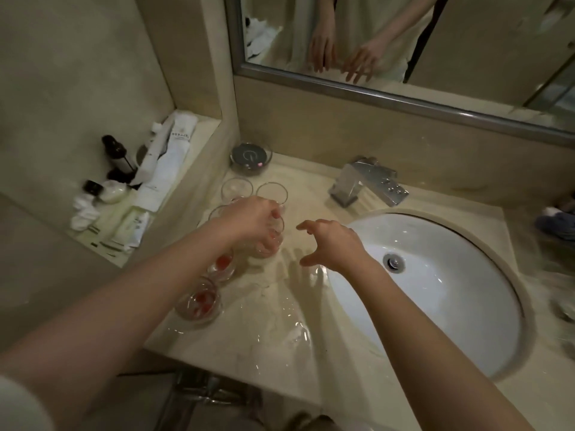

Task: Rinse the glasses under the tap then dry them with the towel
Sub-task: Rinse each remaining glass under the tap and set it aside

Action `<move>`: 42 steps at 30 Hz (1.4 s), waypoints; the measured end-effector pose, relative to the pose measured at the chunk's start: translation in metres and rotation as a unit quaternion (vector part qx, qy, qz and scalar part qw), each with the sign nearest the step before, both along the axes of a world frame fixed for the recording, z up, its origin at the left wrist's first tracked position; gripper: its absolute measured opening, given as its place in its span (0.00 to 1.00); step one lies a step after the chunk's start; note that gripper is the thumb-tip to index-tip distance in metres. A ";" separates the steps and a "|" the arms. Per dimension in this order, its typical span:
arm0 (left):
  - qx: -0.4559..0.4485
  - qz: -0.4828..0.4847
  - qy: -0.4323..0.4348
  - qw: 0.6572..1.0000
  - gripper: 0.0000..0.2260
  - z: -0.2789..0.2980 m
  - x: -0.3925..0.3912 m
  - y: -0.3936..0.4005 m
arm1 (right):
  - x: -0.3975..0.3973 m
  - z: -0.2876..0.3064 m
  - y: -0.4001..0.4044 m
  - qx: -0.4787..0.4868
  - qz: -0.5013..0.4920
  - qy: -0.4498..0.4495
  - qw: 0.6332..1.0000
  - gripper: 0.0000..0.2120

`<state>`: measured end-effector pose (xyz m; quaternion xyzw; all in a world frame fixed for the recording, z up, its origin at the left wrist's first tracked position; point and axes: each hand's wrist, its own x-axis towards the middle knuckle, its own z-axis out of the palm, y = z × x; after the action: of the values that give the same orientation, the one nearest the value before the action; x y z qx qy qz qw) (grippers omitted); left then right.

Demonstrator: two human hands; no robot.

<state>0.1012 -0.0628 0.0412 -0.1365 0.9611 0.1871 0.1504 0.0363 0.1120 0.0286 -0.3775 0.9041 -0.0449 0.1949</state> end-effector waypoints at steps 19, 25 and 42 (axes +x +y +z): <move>-0.172 -0.037 -0.027 0.984 0.33 -0.036 -0.014 0.015 | -0.033 -0.021 0.007 -0.023 -0.059 -0.087 0.994 0.30; -0.126 -0.048 0.008 0.991 0.28 -0.039 -0.015 0.035 | -0.040 -0.022 0.030 -0.067 -0.081 -0.115 0.988 0.27; 0.177 0.100 0.071 0.977 0.32 -0.065 -0.091 0.134 | -0.192 -0.010 0.098 -0.375 -0.305 -0.095 0.870 0.14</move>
<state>0.0101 0.0717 -0.0237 -0.1895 0.9025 0.3774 0.0844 -0.1556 0.2096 0.0185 -0.1214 0.8668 -0.4733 0.0998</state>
